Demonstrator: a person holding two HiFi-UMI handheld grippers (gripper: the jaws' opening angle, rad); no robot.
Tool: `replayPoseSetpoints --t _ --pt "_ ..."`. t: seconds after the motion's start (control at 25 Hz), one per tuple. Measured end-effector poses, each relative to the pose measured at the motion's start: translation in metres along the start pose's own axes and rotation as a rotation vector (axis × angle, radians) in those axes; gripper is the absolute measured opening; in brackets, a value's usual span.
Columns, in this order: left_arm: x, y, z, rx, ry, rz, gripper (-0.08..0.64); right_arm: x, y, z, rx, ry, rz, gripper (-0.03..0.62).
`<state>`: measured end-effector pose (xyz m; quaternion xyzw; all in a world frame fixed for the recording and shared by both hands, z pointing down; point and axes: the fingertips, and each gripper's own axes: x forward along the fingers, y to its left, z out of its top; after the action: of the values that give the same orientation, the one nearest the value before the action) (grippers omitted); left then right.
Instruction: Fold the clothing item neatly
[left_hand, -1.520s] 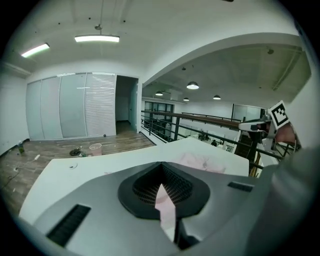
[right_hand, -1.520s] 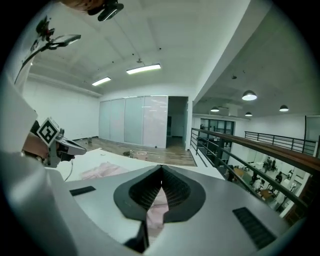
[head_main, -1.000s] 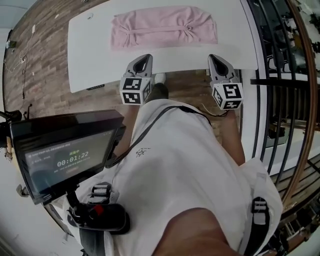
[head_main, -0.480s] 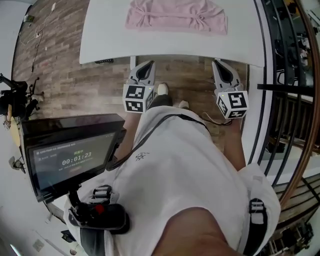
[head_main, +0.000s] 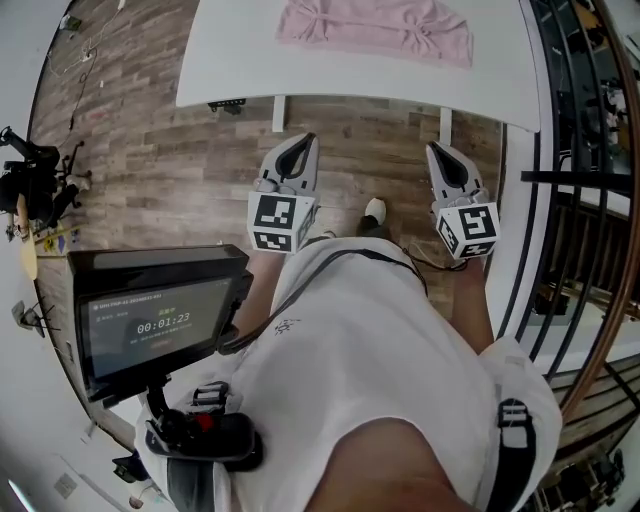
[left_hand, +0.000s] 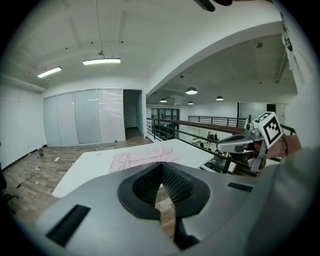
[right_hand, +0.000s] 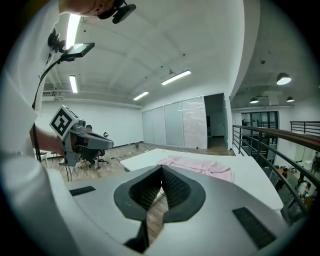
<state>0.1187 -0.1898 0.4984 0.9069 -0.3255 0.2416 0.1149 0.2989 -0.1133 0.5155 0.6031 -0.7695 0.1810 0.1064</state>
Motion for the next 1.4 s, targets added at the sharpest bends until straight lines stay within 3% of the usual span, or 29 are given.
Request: replayPoseSetpoints --t 0.32,0.56,0.76,1.08,1.4 --pt "-0.135 -0.019 -0.022 0.059 -0.035 -0.106 0.002 -0.091 0.124 0.027 -0.041 -0.035 -0.093 0.003" --pt "-0.145 -0.021 -0.06 0.067 -0.029 -0.149 0.003 -0.106 0.14 -0.006 -0.017 -0.032 -0.16 0.003" --pt "-0.147 -0.026 -0.07 0.053 -0.015 -0.176 0.002 -0.125 0.139 -0.017 0.006 -0.017 -0.203 0.003" --pt "-0.245 -0.056 -0.12 0.05 -0.038 -0.243 0.002 -0.218 0.231 -0.044 0.005 -0.018 -0.291 0.003" --pt "-0.267 -0.087 -0.125 0.043 -0.046 -0.262 0.002 -0.26 0.247 -0.04 0.001 -0.043 -0.301 0.003"
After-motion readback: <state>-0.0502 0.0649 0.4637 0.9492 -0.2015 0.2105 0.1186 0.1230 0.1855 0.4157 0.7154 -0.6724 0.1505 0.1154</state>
